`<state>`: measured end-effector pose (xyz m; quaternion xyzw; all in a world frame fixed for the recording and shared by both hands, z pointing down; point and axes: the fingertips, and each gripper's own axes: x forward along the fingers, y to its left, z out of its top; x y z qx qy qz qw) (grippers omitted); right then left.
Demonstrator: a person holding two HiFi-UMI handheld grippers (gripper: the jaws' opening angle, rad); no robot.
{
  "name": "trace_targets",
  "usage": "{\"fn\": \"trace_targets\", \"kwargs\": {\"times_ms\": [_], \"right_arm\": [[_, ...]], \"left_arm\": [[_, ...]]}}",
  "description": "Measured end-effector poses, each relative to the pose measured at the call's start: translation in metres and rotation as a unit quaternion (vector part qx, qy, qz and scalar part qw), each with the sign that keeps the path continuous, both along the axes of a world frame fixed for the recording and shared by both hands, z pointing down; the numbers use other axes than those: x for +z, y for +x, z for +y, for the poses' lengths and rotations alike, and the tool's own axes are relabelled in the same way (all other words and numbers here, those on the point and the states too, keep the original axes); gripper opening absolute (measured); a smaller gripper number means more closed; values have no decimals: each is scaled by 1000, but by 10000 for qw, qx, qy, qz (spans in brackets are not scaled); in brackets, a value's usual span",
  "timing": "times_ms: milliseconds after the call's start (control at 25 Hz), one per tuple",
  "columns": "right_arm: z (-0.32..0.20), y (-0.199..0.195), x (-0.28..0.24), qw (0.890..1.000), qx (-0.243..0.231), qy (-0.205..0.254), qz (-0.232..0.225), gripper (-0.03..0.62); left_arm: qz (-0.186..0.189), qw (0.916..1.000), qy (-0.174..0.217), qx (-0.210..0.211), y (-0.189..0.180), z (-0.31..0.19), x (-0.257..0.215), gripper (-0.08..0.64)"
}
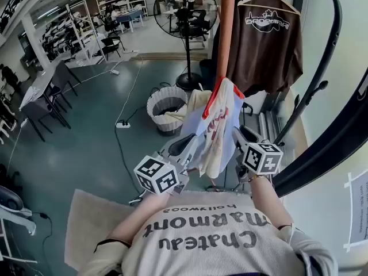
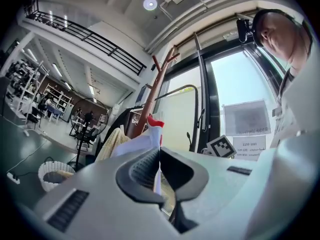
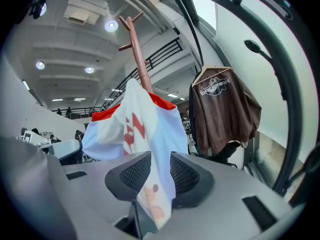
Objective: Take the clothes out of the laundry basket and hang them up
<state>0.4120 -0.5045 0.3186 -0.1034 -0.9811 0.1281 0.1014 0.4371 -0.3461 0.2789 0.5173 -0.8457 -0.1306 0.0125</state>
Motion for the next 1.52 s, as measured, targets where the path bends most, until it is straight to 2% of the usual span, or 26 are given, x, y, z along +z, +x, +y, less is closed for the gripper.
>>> {"fn": "trace_targets", "kwargs": {"times_ms": [280,440,600,800,960,1160,1520], "right_arm": [[51,66,11,9998,1,-29,174,121],[76,101,-11,9999,33,-15,-136,120],[109,138,-30,9987,-140,-67,-478,114],[137,171,-38,9972,-169,149,-714,104],[151,186,-35,9976,-36,198,-664,97],[171,197,-33,9979,-102,236,-597,89],[175,207,-21,9987,-136,251,-431,88]], "left_arm": [[298,9994,-91,129,48,40,19,11],[214,9996,-154,127,76,56,15,11],[131,9997,-207,-80,100,80,16,11],[81,9994,-224,-248,128,107,19,11],[116,9991,-260,-300,146,129,22,11],[184,9988,-242,-382,160,150,26,11],[303,9983,-115,-488,165,158,34,11]]}}
